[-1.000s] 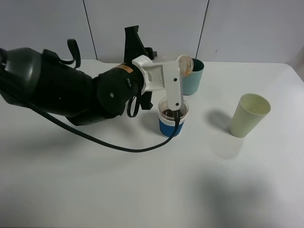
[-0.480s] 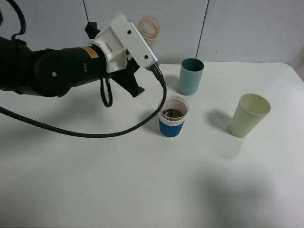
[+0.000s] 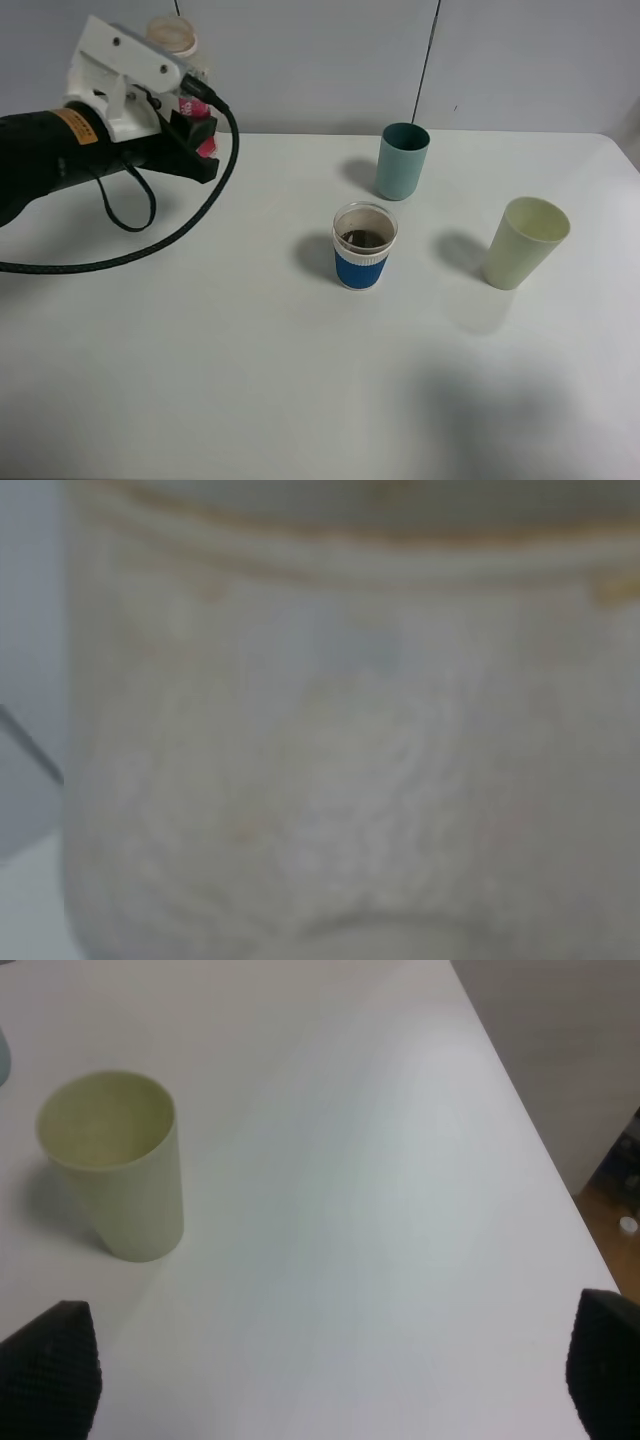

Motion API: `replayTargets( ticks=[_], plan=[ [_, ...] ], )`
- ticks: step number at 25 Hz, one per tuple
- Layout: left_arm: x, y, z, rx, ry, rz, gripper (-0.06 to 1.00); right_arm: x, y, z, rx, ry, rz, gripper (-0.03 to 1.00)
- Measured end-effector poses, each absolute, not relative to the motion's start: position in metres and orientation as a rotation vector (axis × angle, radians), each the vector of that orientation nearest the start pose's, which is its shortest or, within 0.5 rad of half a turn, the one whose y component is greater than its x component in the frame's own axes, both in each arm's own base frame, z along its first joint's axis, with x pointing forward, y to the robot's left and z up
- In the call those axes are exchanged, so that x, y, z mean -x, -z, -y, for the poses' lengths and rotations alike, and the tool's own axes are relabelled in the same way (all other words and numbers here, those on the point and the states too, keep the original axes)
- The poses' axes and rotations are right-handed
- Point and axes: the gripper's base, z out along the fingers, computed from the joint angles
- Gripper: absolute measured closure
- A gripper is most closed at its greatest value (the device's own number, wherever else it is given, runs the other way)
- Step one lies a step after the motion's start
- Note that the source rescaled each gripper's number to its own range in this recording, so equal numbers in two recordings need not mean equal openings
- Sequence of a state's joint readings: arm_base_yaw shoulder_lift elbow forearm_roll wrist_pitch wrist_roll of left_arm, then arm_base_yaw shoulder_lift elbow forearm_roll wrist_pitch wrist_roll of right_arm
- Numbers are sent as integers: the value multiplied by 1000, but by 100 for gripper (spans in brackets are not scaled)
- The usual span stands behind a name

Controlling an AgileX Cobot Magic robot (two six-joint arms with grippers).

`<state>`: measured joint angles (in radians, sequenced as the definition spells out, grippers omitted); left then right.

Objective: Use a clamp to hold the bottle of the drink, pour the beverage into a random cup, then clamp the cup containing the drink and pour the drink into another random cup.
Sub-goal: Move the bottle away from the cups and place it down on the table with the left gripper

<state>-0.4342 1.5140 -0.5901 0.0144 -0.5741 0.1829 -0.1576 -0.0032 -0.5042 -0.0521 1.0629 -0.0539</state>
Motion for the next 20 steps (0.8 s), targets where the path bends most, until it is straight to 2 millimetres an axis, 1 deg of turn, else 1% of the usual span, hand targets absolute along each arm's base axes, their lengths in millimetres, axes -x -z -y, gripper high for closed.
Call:
replayTargets(
  ticks=[1, 2, 5, 9, 11, 14, 20],
  plan=[
    [-265, -209, 119, -553, 194, -1749, 91, 7, -278, 3, -109, 195, -2041, 14],
    [-261, -203, 107, -490, 252, -1753, 91, 7, -278, 3, -109, 195, -2041, 14],
    [-253, -194, 91, -431, 307, -1755, 91, 7, -278, 3, -109, 195, -2041, 14],
    [-246, -182, 67, -375, 288, -1783, 91, 7, -278, 3, -109, 195, -2041, 14],
    [-243, -174, 58, -374, 271, -1806, 91, 7, -278, 3, -109, 195, -2041, 14],
    [-242, -162, 49, -392, 269, -1830, 91, 7, -278, 3, -109, 195, -2041, 14],
    [-248, -136, 41, -436, 301, -1826, 91, 7, -278, 3, -109, 195, -2041, 14]
  ],
)
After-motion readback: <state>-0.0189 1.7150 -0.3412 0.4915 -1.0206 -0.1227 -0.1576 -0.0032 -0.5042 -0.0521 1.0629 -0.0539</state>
